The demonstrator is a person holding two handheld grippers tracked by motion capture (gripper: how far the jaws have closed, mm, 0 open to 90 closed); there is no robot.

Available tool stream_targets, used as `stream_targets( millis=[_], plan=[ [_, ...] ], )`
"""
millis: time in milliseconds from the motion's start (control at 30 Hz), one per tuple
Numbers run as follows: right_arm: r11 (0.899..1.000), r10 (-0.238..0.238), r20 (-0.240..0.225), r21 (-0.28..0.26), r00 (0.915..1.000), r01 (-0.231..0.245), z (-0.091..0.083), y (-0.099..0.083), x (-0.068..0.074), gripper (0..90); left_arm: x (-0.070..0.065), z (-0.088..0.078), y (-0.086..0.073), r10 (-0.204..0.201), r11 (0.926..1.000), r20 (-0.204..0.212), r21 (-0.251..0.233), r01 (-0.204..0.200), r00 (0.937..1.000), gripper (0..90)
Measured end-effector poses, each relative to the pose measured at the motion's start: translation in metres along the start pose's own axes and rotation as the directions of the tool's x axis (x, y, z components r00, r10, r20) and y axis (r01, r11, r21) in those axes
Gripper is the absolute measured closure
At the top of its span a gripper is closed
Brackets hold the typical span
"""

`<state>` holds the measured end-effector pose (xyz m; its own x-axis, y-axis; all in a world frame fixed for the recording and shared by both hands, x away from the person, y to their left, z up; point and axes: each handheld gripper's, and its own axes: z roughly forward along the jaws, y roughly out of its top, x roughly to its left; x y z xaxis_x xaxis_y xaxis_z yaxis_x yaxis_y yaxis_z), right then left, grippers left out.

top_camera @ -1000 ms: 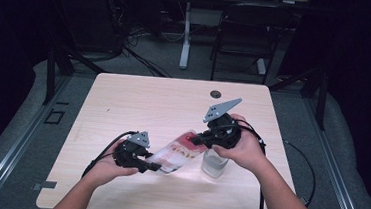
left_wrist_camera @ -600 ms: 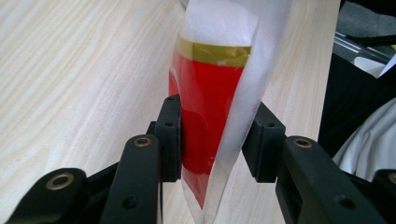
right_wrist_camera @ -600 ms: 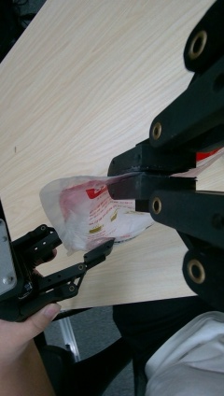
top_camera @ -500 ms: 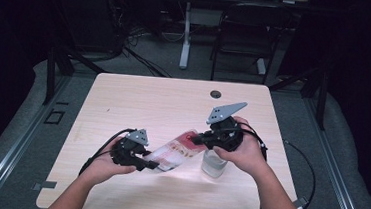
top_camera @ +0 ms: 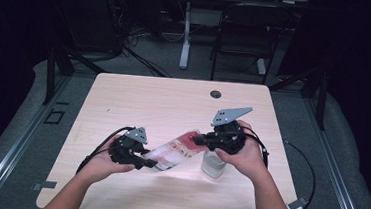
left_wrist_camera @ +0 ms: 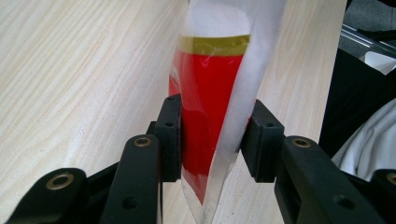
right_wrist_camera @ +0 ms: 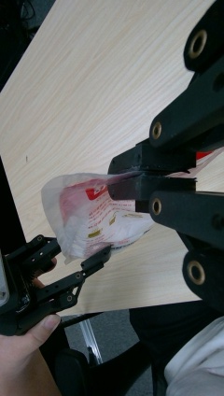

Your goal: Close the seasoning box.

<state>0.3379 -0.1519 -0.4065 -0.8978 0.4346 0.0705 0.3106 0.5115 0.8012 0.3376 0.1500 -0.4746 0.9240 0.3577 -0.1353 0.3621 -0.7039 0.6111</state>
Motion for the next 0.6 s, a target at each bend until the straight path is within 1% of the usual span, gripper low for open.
stream_targets(
  millis=[67, 100, 167, 200, 300, 333, 433, 467, 500, 600],
  plan=[
    [1.000, 0.003, 0.006, -0.011, 1.0000, -0.003, -0.001, -0.001, 0.001, 87.9, 0.000, -0.001, 0.000, 0.003, 1.0000, -0.002, 0.000, -0.003, 1.0000, 63.4],
    [1.000, 0.005, 0.007, -0.020, 1.0000, -0.005, -0.001, -0.002, 0.001, 87.9, -0.001, -0.003, 0.001, -0.002, 1.0000, -0.026, 0.009, 0.003, 0.9997, 63.4],
    [0.999, 0.011, 0.009, -0.030, 0.9999, -0.011, -0.001, -0.005, 0.000, 87.8, -0.001, -0.004, 0.002, -0.002, 0.9999, -0.022, 0.011, 0.003, 0.9997, 63.6],
    [0.999, 0.014, 0.008, -0.035, 0.9999, -0.014, -0.001, -0.006, 0.000, 87.7, -0.001, -0.004, 0.002, -0.002, 0.9999, -0.030, 0.017, 0.003, 0.9995, 63.6],
    [0.999, 0.023, 0.005, -0.038, 0.9997, -0.023, 0.000, -0.008, -0.002, 87.6, 0.000, -0.005, 0.002, 0.000, 0.9998, -0.023, 0.022, 0.000, 0.9997, 63.7],
    [0.999, 0.025, 0.003, -0.037, 0.9997, -0.025, 0.001, -0.009, -0.003, 87.5, 0.000, -0.005, 0.003, -0.008, 0.9998, -0.022, 0.018, 0.009, 0.9997, 63.7],
    [0.999, 0.026, 0.002, -0.036, 0.9996, -0.026, 0.001, -0.011, -0.004, 87.2, 0.000, -0.007, 0.003, -0.002, 0.9998, -0.024, 0.020, 0.003, 0.9997, 63.8],
    [0.999, 0.032, 0.002, -0.042, 0.9995, -0.032, 0.001, -0.011, -0.005, 87.1, 0.000, -0.007, 0.004, 0.001, 0.9997, -0.032, 0.022, 0.000, 0.9995, 63.8],
    [0.998, 0.035, 0.000, -0.046, 0.9994, -0.035, 0.000, -0.012, -0.005, 87.1, 0.001, -0.007, 0.003, 0.002, 1.0000, -0.007, 0.010, -0.002, 1.0000, 63.8],
    [0.997, 0.042, 0.000, -0.059, 0.9991, -0.042, -0.001, -0.014, -0.005, 87.1, 0.000, -0.010, 0.005, 0.001, 1.0000, -0.016, 0.007, -0.001, 0.9999, 63.9]
  ],
)
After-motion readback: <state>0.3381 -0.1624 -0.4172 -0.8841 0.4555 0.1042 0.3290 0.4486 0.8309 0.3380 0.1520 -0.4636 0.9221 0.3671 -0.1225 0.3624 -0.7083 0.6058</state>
